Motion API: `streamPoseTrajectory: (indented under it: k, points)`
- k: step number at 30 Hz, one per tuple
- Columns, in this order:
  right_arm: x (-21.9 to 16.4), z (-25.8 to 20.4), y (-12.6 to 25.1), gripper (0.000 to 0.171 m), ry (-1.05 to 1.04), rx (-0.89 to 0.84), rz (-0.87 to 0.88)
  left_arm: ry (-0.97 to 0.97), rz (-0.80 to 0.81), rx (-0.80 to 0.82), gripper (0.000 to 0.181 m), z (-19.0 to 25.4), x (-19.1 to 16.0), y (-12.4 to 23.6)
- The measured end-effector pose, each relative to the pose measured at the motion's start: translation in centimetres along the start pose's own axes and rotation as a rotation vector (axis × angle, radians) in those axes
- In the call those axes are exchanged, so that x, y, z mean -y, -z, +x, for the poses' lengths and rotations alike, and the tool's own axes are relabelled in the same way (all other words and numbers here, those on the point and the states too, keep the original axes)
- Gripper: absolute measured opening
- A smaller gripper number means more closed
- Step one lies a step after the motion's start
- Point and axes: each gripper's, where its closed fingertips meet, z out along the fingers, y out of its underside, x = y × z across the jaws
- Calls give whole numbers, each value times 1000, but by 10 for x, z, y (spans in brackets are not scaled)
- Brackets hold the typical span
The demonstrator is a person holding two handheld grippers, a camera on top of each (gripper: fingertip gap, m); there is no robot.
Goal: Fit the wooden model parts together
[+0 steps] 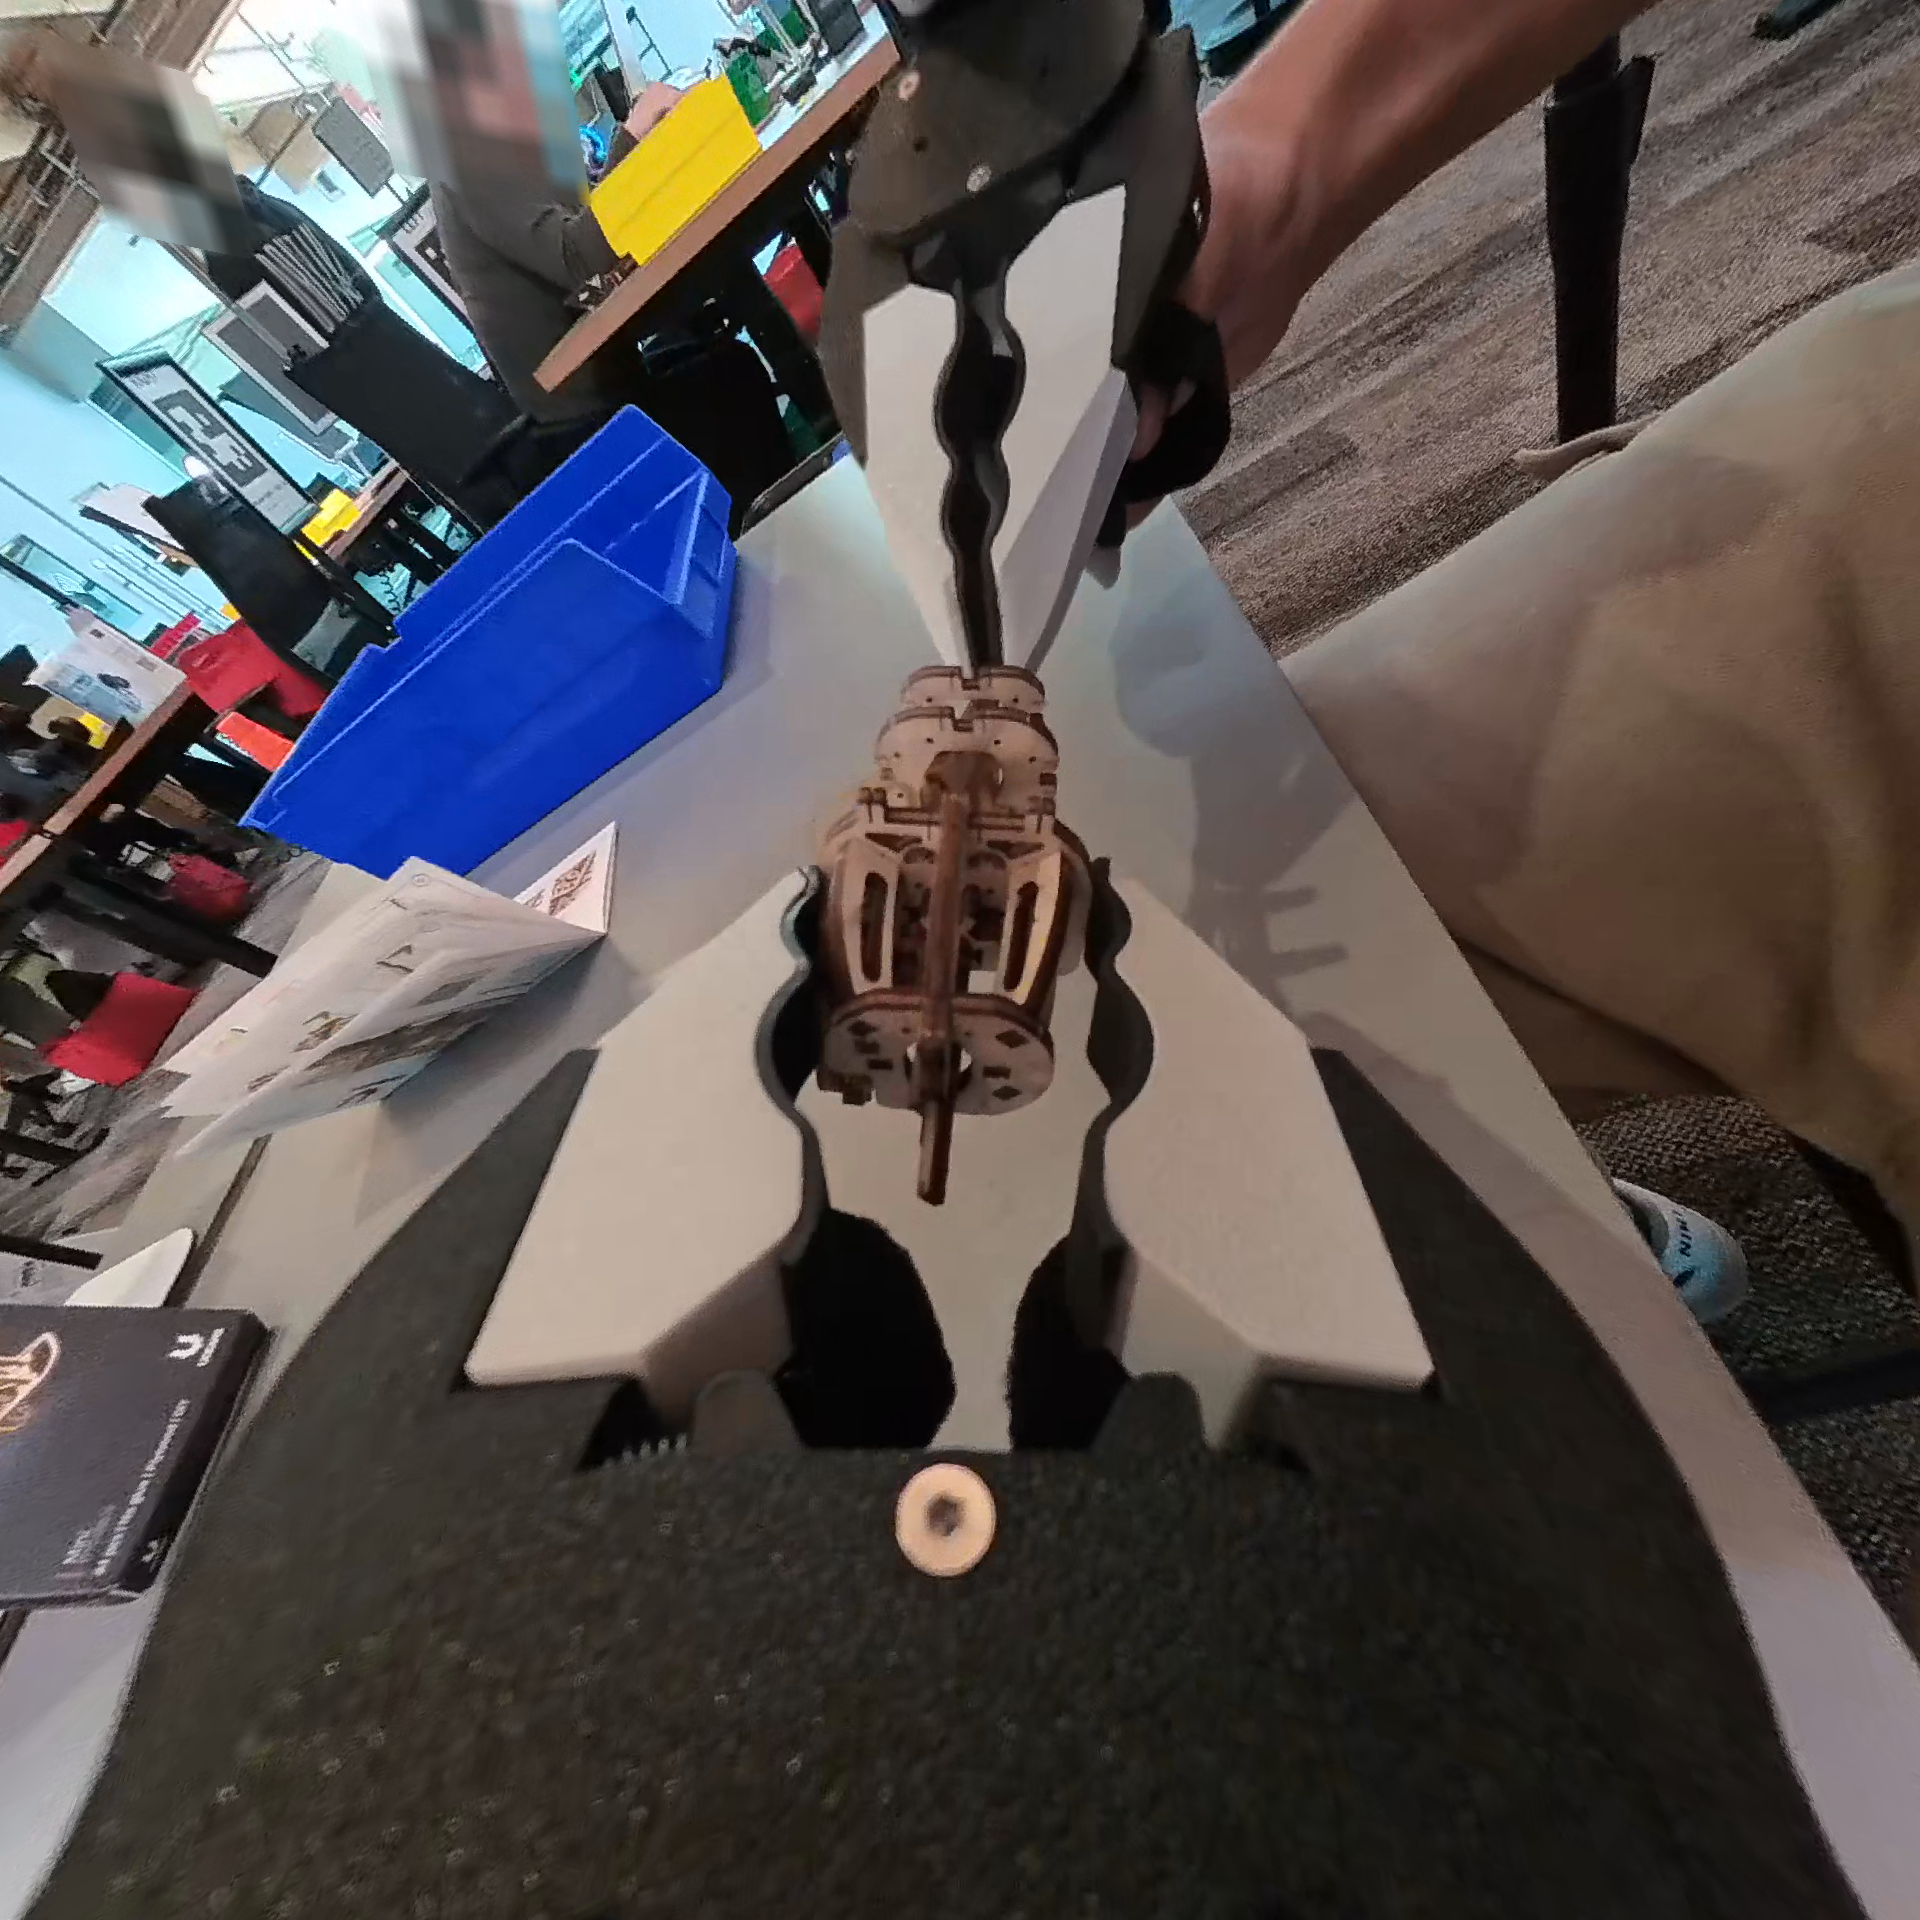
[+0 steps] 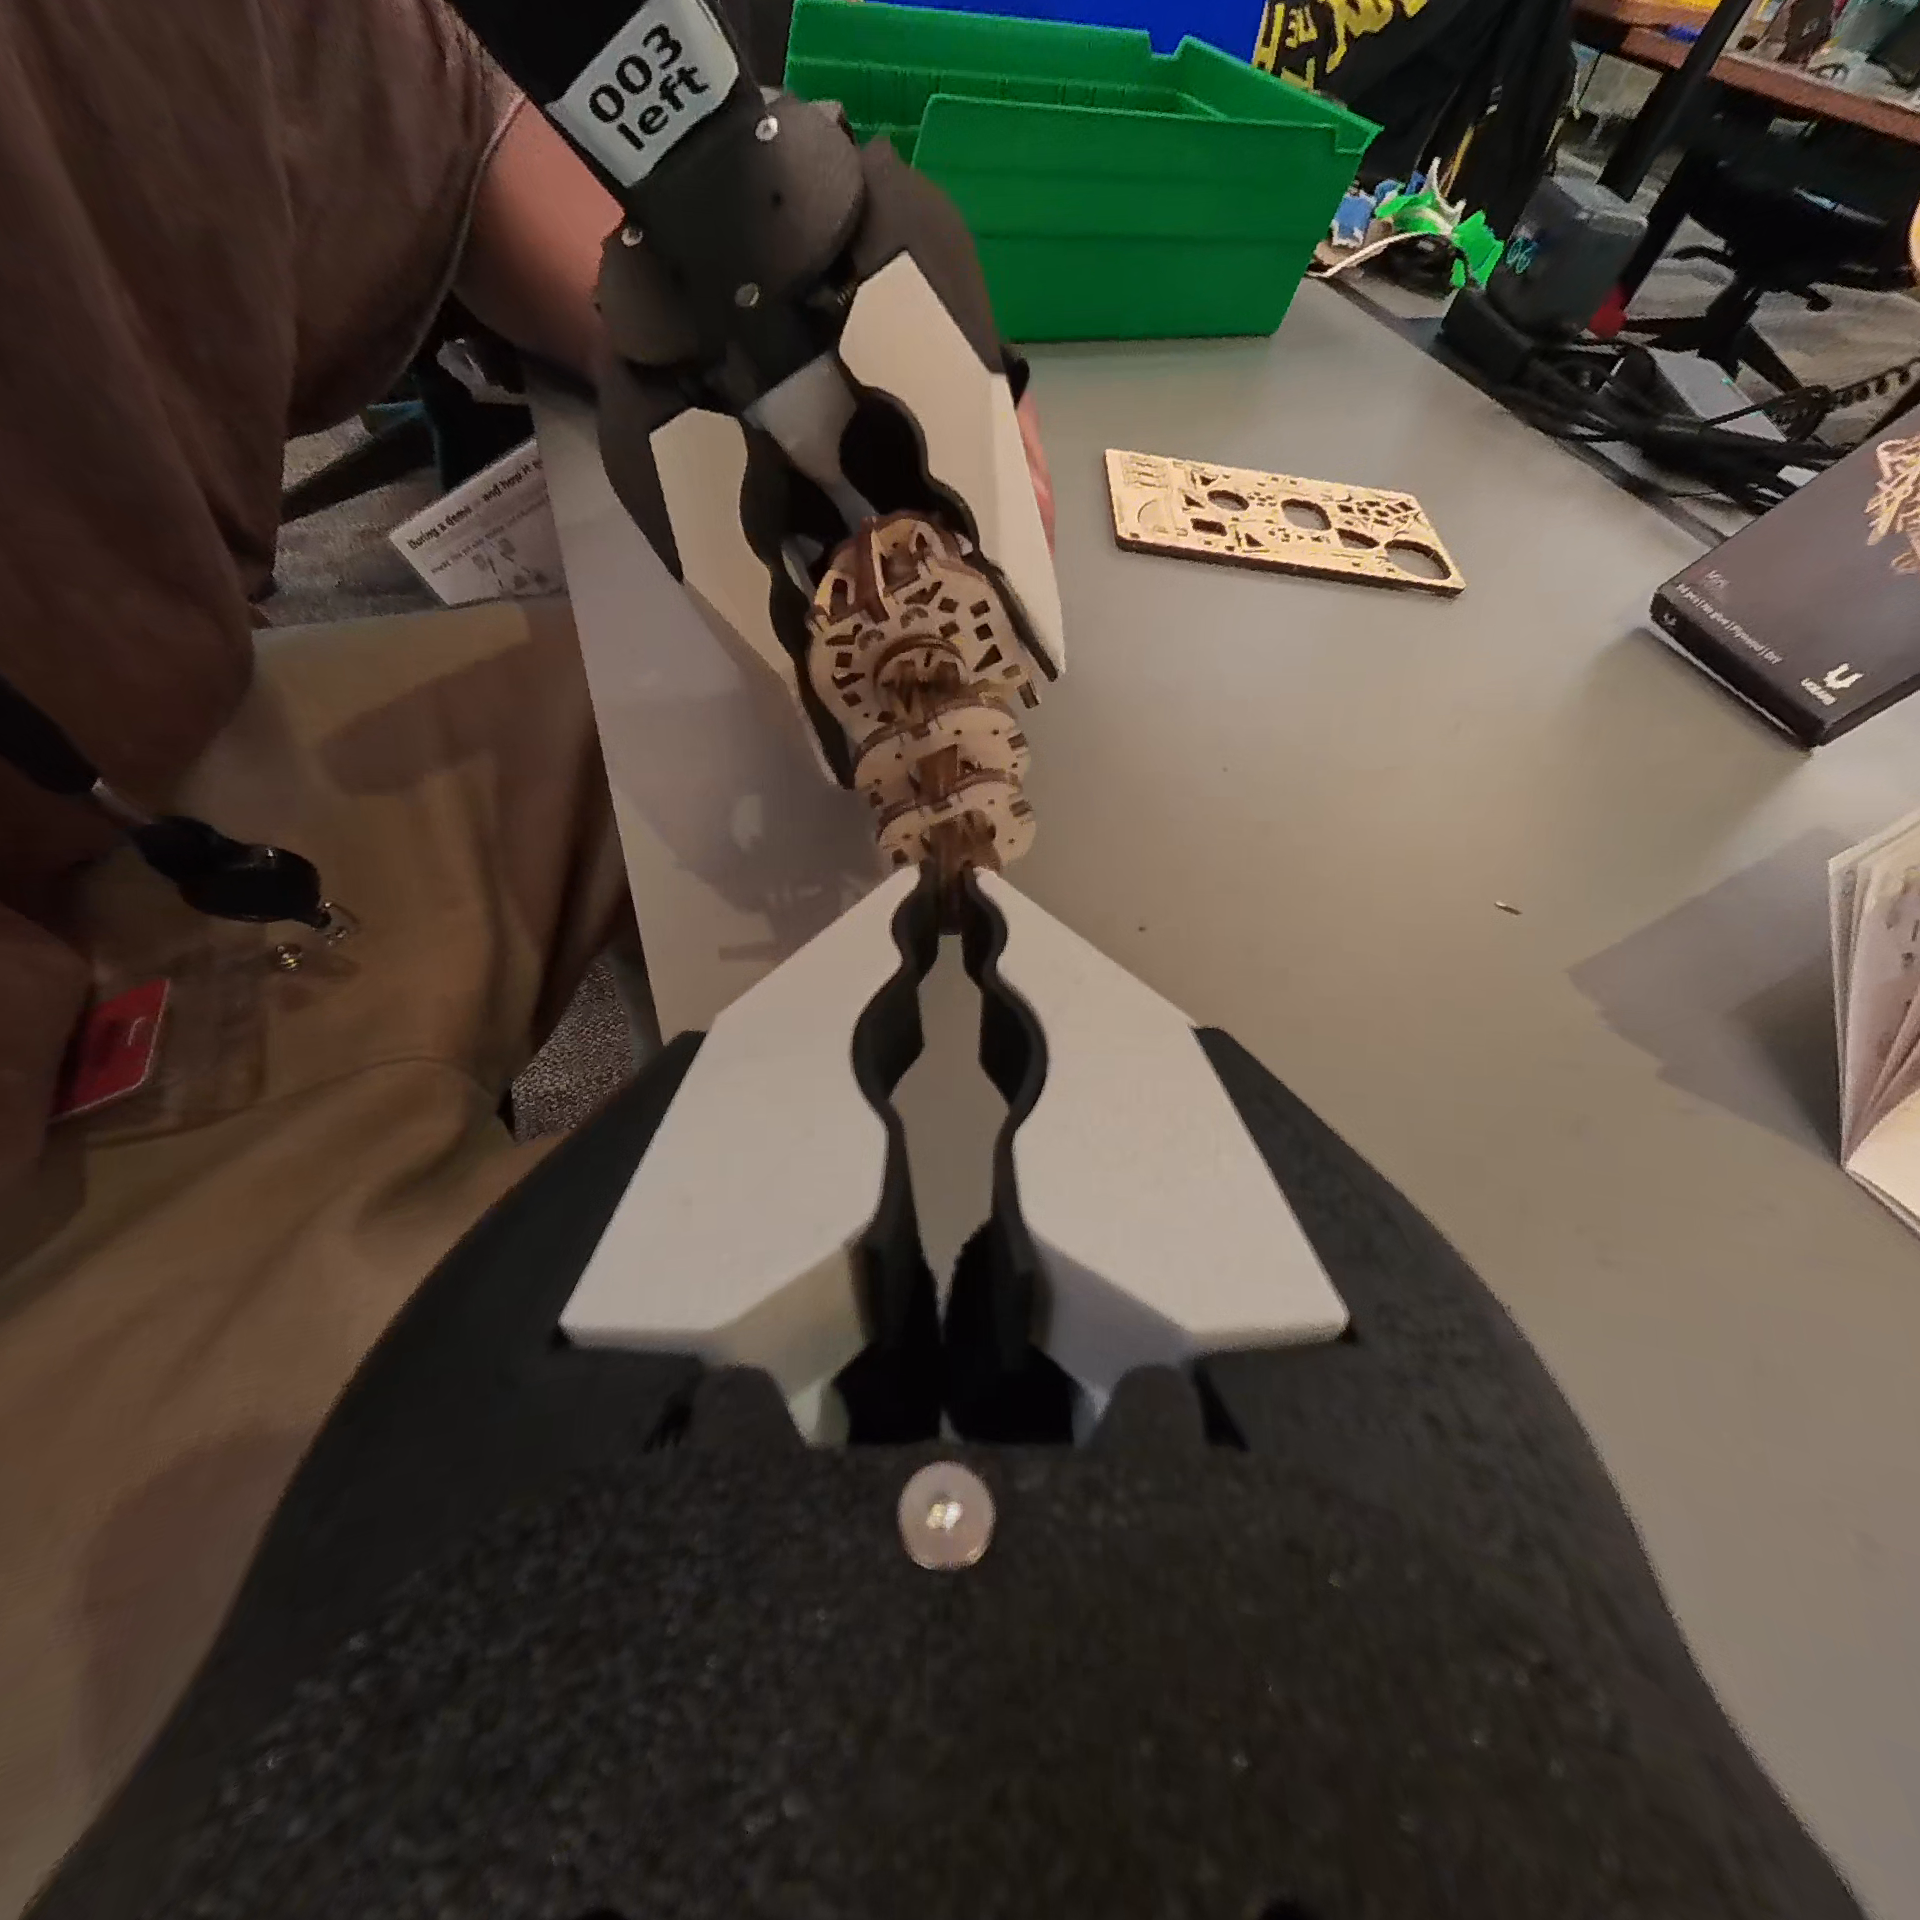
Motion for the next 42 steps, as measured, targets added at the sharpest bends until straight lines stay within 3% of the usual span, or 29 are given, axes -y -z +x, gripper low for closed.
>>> streamPoseTrajectory:
  k: [8,13,20,25,31,38,42]
  points:
    - [-3,1,-1,3,-45,-2,-34,-54,-15,17,47,0,-3,-1]
    - [-3,-3,-5,3,-178,48,-21,-71,-13,8,47,4,-3,-1]
    - [-3,-1,-7,3,-153,52,-18,-50,-13,-10,47,5,-5,-1]
    - [6,1,1,16,-181,76,11,-28,0,-36,47,7,-4,-1]
    - [20,12,-10,21,-519,237,-51,-136,-10,-42,47,18,-5,-2]
    - [1,13,-34,16,-428,305,-196,-81,8,-58,47,16,-3,-1]
    - [6,13,-37,12,-425,294,-190,-118,-3,-53,47,19,-4,-2]
